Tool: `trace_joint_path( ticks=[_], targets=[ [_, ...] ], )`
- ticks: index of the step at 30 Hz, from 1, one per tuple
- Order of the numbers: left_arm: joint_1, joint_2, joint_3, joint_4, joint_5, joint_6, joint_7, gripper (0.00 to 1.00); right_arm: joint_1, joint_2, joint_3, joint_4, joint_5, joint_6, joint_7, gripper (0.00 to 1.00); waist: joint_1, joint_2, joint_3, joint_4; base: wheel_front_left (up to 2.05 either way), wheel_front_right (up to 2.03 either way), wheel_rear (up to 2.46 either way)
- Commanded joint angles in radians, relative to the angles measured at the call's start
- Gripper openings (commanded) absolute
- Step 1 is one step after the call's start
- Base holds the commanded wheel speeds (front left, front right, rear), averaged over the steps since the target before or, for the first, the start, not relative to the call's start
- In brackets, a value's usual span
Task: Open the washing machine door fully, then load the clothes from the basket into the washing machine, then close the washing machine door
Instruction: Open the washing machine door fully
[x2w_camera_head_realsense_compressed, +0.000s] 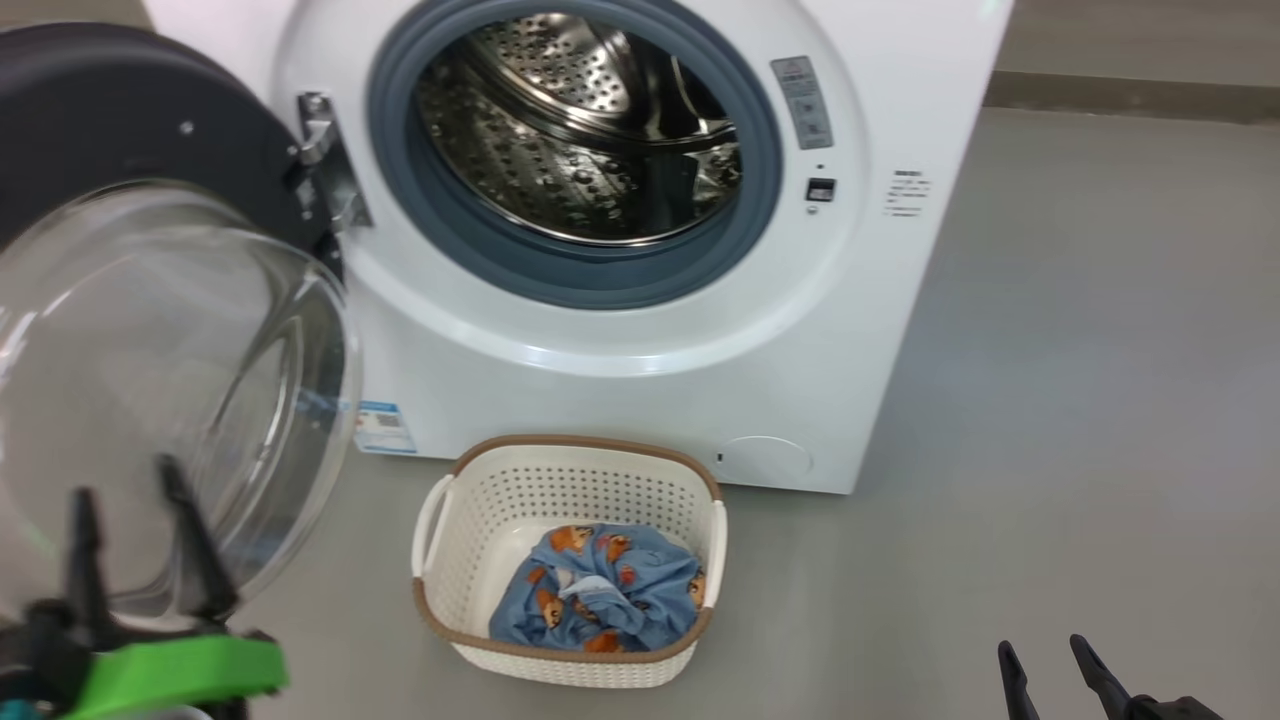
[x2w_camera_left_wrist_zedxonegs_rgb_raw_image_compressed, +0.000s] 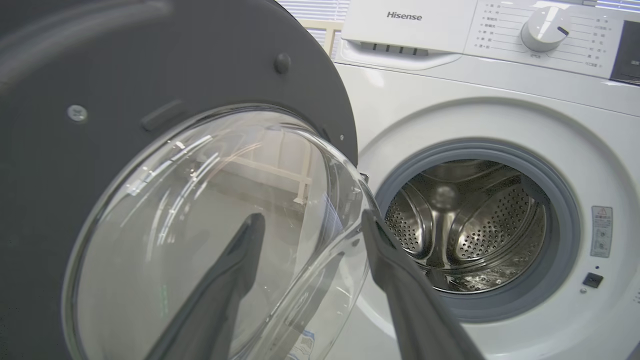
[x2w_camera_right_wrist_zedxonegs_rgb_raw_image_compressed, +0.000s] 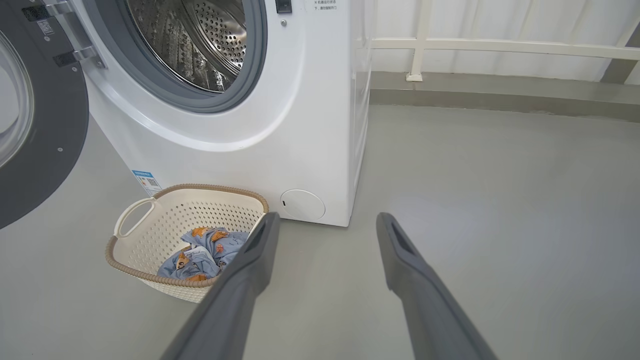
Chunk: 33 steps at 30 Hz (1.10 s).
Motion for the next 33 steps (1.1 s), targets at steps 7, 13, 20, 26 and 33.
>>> trace_joint_path(
  ticks=[7, 13, 20, 26, 33],
  targets=[
    [0.038, 0.017, -0.071, -0.018, -0.02, -0.07, -0.018, 1.0, -0.037, -0.013, 0.029, -0.027, 0.009, 0.002, -0.012, 1.0, 0.0, 0.0, 0.009, -0.095, 0.0, 0.0, 0.0],
    [0.077, 0.022, -0.093, 0.037, -0.007, -0.105, -0.024, 1.0, -0.042, -0.013, 0.027, -0.034, -0.002, 0.002, -0.012, 1.0, 0.0, 0.0, 0.013, -0.145, 0.0, 0.0, 0.0],
    [0.117, 0.031, -0.087, 0.123, 0.005, -0.144, -0.027, 1.0, -0.045, -0.013, 0.026, -0.041, -0.016, 0.002, -0.012, 1.0, 0.0, 0.0, 0.017, -0.177, 0.0, 0.0, 0.0],
    [0.141, 0.024, -0.078, 0.156, 0.002, -0.153, -0.027, 1.0, -0.048, -0.013, 0.025, -0.046, -0.027, 0.002, -0.012, 1.0, 0.0, 0.0, 0.014, -0.174, 0.0, 0.0, 0.0],
    [0.152, 0.018, -0.086, 0.185, 0.015, -0.157, -0.027, 1.0, -0.058, -0.013, 0.028, -0.049, -0.031, 0.002, -0.012, 1.0, 0.0, 0.0, 0.01, -0.145, 0.0, 0.0, 0.0]
  ],
)
